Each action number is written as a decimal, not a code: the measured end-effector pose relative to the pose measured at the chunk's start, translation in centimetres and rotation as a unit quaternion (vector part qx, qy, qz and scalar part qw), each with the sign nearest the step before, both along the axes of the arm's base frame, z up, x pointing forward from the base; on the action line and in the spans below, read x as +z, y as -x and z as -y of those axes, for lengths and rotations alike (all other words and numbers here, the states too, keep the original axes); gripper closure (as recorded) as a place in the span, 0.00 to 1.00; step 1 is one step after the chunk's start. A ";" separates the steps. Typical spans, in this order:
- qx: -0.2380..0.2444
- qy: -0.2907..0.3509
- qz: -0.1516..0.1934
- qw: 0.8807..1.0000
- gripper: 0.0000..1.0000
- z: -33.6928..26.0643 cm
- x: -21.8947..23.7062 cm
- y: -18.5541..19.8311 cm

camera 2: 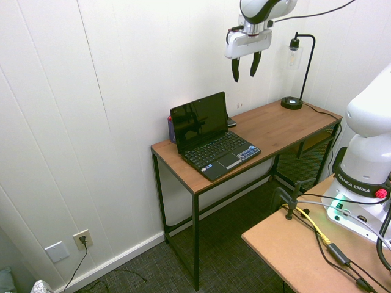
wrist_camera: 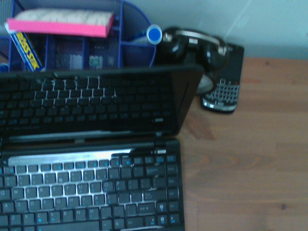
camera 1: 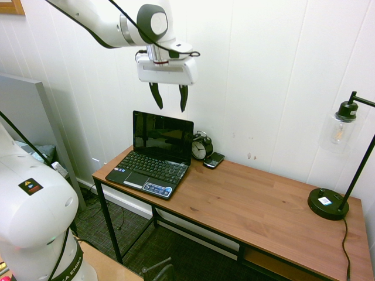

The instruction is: Close the laptop lid

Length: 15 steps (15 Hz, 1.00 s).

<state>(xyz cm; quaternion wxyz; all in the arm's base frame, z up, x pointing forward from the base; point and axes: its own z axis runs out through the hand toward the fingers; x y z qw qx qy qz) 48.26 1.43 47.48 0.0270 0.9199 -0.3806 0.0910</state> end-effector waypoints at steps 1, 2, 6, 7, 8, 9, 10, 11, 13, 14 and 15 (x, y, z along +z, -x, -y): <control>0.008 0.005 0.006 1.000 0.00 -0.9 1.2 -1.2; 0.017 0.005 0.012 1.000 0.00 -1.8 2.1 -2.5; 0.063 -0.010 0.019 0.998 0.00 -7.1 1.9 -9.1; 0.074 -0.014 0.011 0.997 0.00 -8.6 1.1 -10.8; 0.082 -0.017 0.002 0.996 0.00 -9.9 0.2 -12.3; 0.088 -0.020 -0.006 0.996 1.00 -10.9 -0.6 -13.6; 0.091 -0.022 -0.011 0.996 1.00 -11.6 -1.4 -14.6; 0.090 -0.026 -0.016 0.995 1.00 -11.9 -1.9 -15.4; 0.082 -0.036 -0.031 0.995 1.00 -11.9 -2.8 -16.4; 0.078 -0.043 -0.038 0.995 1.00 -11.8 -3.4 -16.7; 0.075 -0.050 -0.046 0.995 1.00 -11.9 -4.1 -16.9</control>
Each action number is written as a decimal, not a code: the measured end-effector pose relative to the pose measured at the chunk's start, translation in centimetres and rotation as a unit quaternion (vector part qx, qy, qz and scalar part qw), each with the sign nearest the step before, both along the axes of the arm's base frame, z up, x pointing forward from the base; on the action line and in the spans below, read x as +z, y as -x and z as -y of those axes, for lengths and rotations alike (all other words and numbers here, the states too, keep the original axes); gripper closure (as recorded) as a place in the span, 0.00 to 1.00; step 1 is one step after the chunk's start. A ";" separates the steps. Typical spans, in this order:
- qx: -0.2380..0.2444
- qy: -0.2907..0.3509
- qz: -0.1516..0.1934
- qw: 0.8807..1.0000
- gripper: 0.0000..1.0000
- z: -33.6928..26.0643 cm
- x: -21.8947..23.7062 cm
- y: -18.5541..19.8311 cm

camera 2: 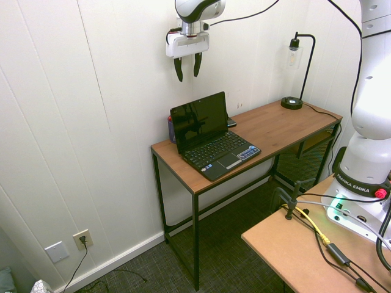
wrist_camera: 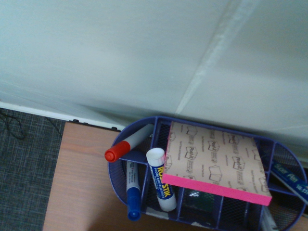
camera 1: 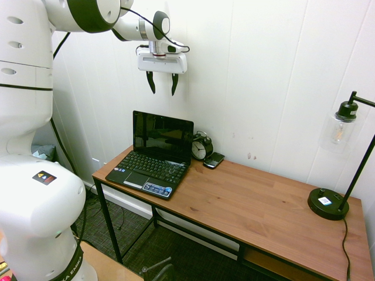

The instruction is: Close the laptop lid

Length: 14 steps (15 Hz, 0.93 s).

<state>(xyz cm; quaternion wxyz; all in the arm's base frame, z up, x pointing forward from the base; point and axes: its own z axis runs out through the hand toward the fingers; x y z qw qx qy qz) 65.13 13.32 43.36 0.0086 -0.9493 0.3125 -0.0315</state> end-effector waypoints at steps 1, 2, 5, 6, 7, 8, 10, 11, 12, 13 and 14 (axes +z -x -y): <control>0.000 -0.006 -0.007 1.000 1.00 -0.1 -0.8 -0.1; -0.001 -0.010 -0.014 1.000 1.00 -0.2 -1.5 -0.2; -0.005 -0.017 -0.028 0.999 1.00 -0.1 -3.4 -0.5; -0.007 -0.020 -0.032 0.999 1.00 0.0 -3.9 -0.6; -0.010 -0.023 -0.034 0.999 1.00 0.2 -4.3 -0.7; -0.012 -0.026 -0.036 0.999 1.00 0.3 -4.8 -0.8; -0.015 -0.032 -0.043 0.998 1.00 0.2 -5.9 -1.0; -0.015 -0.034 -0.048 0.998 1.00 0.1 -6.4 -1.0; -0.016 -0.035 -0.051 0.998 1.00 0.0 -6.9 -1.0; -0.017 -0.037 -0.054 0.998 1.00 -0.1 -7.2 -0.9; -0.017 -0.039 -0.058 0.997 1.00 -0.1 -7.6 -0.9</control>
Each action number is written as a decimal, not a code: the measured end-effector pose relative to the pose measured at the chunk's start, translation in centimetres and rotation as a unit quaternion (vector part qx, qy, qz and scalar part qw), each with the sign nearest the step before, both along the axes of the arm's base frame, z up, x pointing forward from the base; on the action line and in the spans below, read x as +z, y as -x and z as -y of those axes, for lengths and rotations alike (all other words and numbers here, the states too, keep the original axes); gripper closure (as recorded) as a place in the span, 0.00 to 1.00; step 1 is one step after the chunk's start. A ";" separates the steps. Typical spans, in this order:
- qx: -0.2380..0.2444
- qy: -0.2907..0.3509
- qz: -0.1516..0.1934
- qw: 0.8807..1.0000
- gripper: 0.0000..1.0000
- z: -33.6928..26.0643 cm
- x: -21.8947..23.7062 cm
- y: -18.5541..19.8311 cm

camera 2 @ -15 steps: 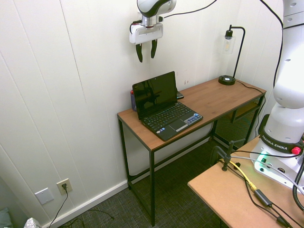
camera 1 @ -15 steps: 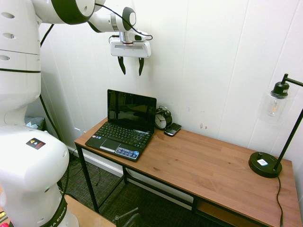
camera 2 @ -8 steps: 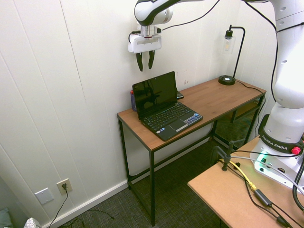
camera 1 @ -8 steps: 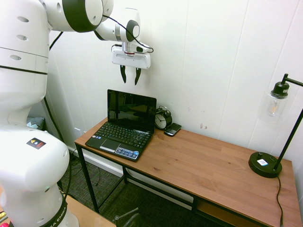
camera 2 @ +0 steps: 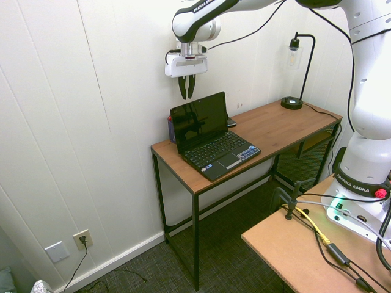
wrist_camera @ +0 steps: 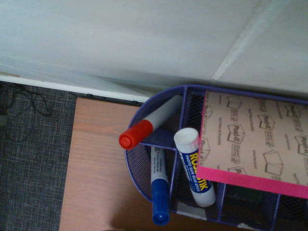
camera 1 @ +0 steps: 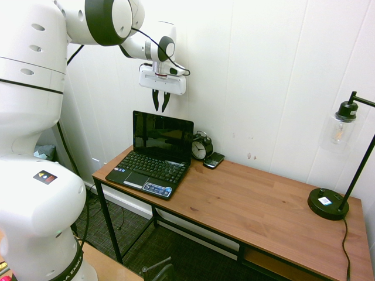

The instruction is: Close the laptop lid

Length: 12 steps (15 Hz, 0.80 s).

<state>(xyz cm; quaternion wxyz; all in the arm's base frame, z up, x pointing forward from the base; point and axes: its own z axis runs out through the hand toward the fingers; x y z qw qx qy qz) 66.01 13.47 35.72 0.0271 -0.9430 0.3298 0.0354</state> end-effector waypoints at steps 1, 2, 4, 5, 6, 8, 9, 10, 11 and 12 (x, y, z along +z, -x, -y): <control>-0.001 -0.003 -0.004 1.000 1.00 -0.1 -0.5 0.2; -0.002 -0.006 -0.008 1.000 1.00 -0.1 -1.1 0.5; -0.004 -0.010 -0.019 1.000 1.00 -0.1 -2.7 1.2; -0.006 -0.011 -0.023 1.000 1.00 -0.1 -3.4 1.8; -0.007 -0.011 -0.024 1.000 1.00 -0.1 -4.0 2.3; -0.010 -0.014 -0.021 1.000 1.00 0.0 -4.7 3.4; -0.012 -0.015 -0.020 1.000 1.00 0.1 -4.8 4.0; -0.015 -0.015 -0.019 1.000 1.00 0.3 -5.0 4.7; -0.019 -0.017 -0.020 0.999 1.00 0.4 -5.3 5.4; -0.023 -0.019 -0.024 0.999 1.00 0.6 -5.7 6.4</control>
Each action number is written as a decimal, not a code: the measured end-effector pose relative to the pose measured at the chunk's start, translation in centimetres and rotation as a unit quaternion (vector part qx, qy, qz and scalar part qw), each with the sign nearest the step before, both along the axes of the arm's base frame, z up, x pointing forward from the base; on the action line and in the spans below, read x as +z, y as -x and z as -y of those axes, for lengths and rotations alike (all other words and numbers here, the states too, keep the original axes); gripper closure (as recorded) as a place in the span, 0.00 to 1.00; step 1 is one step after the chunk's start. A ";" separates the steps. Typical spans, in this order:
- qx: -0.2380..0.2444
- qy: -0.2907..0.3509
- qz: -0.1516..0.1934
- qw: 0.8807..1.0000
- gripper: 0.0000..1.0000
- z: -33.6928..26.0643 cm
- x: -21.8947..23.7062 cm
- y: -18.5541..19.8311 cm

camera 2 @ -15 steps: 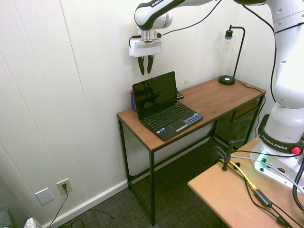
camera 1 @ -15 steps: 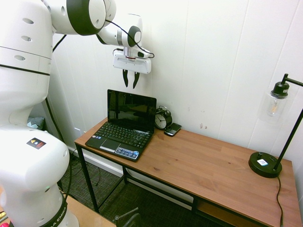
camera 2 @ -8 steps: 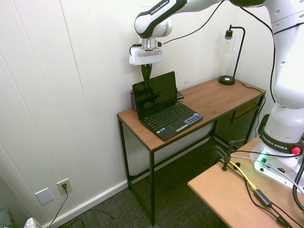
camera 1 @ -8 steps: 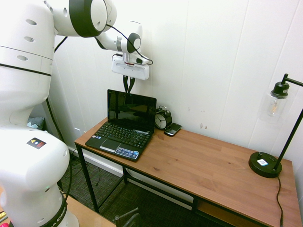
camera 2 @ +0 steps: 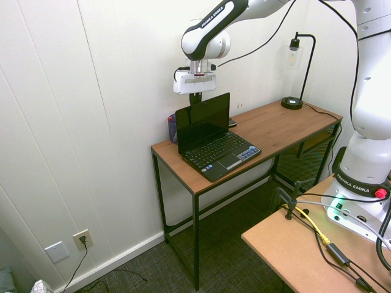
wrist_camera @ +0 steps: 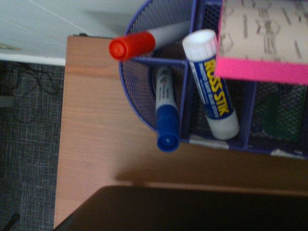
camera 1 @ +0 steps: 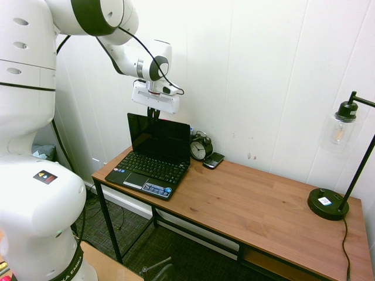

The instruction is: Close the laptop lid

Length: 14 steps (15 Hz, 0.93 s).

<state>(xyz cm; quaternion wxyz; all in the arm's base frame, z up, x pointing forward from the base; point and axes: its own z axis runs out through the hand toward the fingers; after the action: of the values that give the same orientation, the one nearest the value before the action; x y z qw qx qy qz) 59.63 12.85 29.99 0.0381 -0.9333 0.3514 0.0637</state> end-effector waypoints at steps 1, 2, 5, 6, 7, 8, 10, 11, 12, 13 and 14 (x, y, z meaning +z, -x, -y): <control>-0.005 -0.002 -0.003 1.000 1.00 0.2 -0.5 0.9; -0.009 -0.003 -0.009 1.000 1.00 0.4 -1.3 1.9; -0.019 -0.009 -0.031 0.999 1.00 0.7 -3.7 4.6; -0.023 -0.010 -0.038 0.999 1.00 0.8 -4.4 5.4; -0.024 -0.013 -0.046 0.999 1.00 0.9 -5.4 6.2; -0.024 -0.016 -0.054 0.998 1.00 1.1 -6.2 7.0; -0.025 -0.023 -0.069 0.997 1.00 1.3 -7.6 8.2; -0.024 -0.027 -0.073 0.997 1.00 1.4 -8.3 8.5; -0.024 -0.030 -0.078 0.996 1.00 1.5 -8.9 8.7; -0.024 -0.033 -0.082 0.996 1.00 1.7 -9.5 8.8; -0.023 -0.035 -0.084 0.996 1.00 1.9 -10.1 8.8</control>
<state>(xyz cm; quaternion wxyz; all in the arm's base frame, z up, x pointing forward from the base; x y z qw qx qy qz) 50.84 10.93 19.93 0.0426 -0.9145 0.3720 0.1534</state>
